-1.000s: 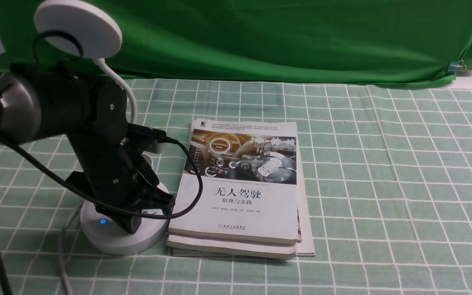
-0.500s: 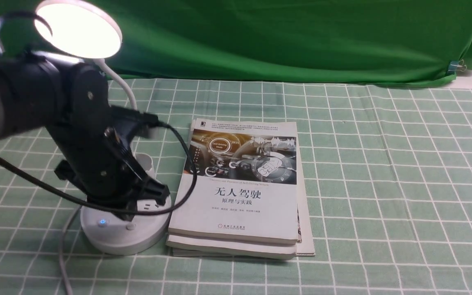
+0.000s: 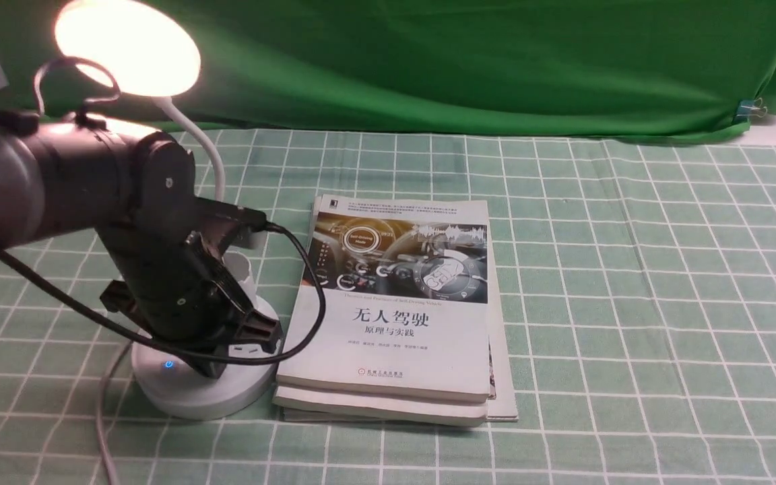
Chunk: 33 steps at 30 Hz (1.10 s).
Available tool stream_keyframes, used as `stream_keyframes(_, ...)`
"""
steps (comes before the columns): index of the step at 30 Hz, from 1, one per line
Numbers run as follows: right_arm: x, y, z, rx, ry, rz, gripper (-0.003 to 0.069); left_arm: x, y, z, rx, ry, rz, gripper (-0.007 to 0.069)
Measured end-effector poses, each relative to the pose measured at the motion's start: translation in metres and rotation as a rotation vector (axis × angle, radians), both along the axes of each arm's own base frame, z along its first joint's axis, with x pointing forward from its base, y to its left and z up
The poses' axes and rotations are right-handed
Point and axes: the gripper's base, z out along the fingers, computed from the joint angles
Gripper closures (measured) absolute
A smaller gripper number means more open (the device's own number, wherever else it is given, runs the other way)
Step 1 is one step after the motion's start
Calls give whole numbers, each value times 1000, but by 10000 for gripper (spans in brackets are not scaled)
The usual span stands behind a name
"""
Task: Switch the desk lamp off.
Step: Use the left arm to press the button switch on the lamp holder
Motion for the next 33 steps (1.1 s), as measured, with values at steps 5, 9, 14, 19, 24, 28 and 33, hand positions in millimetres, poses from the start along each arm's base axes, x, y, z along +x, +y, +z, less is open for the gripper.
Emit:
stream_keyframes(5,0,0,0,0,0,0,417,-7,2,25,-27,-69,15,624)
stream_keyframes(9,0,0,0,0,0,0,417,-7,2,26,-28,-70,20,624)
stream_keyframes(14,0,0,0,0,0,0,417,-3,1,11,-15,-26,22,624)
stream_keyframes(19,0,0,0,0,0,0,417,2,-1,-13,7,52,25,624)
stream_keyframes(24,0,0,0,0,0,0,417,4,-2,-14,7,54,26,624)
stream_keyframes(28,0,0,0,0,0,0,417,0,-1,-5,-3,28,27,624)
stream_keyframes(33,0,0,0,0,0,0,417,-12,2,29,-42,-50,32,624)
